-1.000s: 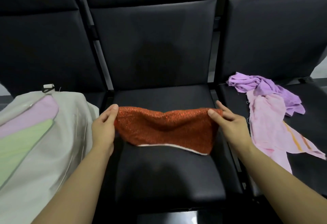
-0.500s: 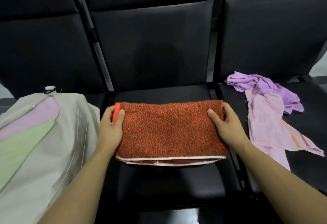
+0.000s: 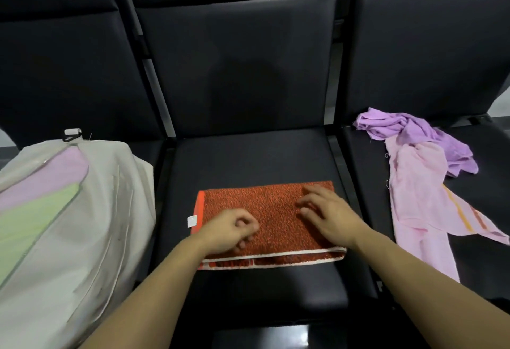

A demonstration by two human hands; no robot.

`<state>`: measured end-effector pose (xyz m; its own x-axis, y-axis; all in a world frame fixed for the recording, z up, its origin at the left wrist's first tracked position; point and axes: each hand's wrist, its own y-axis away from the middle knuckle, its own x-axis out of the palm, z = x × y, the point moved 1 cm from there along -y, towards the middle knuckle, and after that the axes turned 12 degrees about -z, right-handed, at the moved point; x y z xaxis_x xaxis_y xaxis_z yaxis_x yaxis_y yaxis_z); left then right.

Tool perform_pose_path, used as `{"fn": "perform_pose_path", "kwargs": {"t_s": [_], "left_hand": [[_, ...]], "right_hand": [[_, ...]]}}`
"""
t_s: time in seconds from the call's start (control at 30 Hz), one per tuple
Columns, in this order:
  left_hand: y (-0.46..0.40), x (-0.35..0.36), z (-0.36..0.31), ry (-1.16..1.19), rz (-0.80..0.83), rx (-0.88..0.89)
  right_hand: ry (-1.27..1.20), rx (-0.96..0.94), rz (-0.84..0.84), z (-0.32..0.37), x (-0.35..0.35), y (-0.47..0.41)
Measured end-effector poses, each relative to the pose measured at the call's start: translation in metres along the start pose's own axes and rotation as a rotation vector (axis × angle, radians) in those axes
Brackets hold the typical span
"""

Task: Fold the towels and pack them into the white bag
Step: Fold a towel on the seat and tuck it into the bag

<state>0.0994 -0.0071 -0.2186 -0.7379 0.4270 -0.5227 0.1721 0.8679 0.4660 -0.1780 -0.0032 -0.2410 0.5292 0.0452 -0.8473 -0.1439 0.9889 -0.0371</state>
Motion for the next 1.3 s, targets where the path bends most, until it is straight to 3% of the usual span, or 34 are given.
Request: {"fn": "perform_pose_path", "kwargs": {"t_s": [0.1,0.3,0.43,0.53,0.63,0.8,0.93,1.1,1.23,1.3], "left_hand": [[-0.003,0.017,0.002,-0.138,0.123,0.000],[-0.014,0.016,0.001,-0.539,-0.104,0.107],[-0.017,0.016,0.002,-0.645,-0.120,0.130],[-0.016,0.022,0.007,-0.552,-0.053,0.137],[-0.015,0.021,0.006,-0.442,-0.105,0.138],[-0.020,0.017,0.006,-0.163,-0.512,-0.127],[-0.030,0.026,0.014,-0.078,-0.510,-0.360],[-0.039,0.032,0.020,0.028,-0.414,-0.332],[-0.033,0.027,0.012,0.382,-0.404,-0.290],[-0.029,0.021,0.007,0.517,-0.434,-0.244]], "right_hand": [[0.109,-0.010,0.209,0.005,0.010,0.006],[0.353,0.069,0.306,0.033,0.006,0.011],[0.222,0.078,0.423,0.047,0.010,0.021],[0.078,0.085,0.479,0.054,0.008,0.025],[-0.049,0.153,0.372,0.050,0.003,0.019],[-0.335,0.597,-0.045,0.026,0.002,0.002],[-0.581,0.880,-0.102,0.025,0.011,-0.001],[-0.601,0.836,-0.009,0.027,0.022,0.003],[-0.631,0.809,0.028,0.030,0.017,-0.001],[-0.702,0.792,-0.032,0.030,0.011,-0.003]]}}
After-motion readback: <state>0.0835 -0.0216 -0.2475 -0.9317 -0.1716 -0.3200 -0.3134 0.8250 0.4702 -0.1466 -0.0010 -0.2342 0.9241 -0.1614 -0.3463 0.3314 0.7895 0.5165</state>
